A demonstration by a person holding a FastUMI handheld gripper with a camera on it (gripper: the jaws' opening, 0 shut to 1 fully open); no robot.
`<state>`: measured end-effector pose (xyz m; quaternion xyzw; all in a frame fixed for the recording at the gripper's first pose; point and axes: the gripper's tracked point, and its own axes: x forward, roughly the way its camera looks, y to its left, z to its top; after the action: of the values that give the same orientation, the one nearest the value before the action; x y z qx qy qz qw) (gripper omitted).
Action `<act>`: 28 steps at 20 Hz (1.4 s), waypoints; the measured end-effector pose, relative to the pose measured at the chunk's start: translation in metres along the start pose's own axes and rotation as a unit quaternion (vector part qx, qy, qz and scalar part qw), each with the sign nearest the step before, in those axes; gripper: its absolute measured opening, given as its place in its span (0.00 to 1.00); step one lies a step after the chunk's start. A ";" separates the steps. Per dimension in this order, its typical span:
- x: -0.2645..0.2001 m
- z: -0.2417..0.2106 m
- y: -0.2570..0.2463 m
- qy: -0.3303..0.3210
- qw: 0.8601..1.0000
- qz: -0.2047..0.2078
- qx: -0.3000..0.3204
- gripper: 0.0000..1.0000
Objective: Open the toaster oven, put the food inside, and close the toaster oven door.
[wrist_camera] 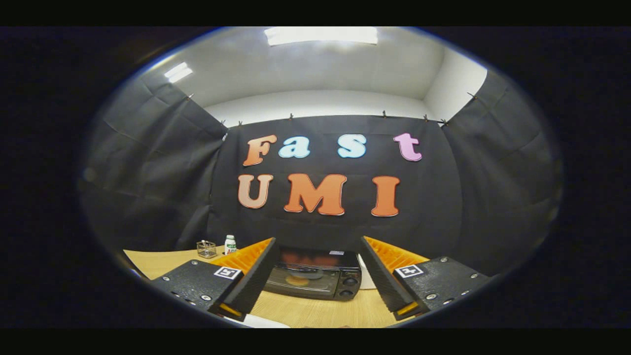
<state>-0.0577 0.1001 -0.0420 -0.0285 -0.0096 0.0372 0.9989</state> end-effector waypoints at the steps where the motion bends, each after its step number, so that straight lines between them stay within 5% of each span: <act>1: 0.000 -0.001 -0.001 0.003 1.000 -0.001 0.003 0.98; 28: 0.005 0.009 0.026 -0.002 1.000 0.027 0.014 0.98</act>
<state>-0.0552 0.1272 -0.0345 -0.0151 -0.0099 0.0647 0.9977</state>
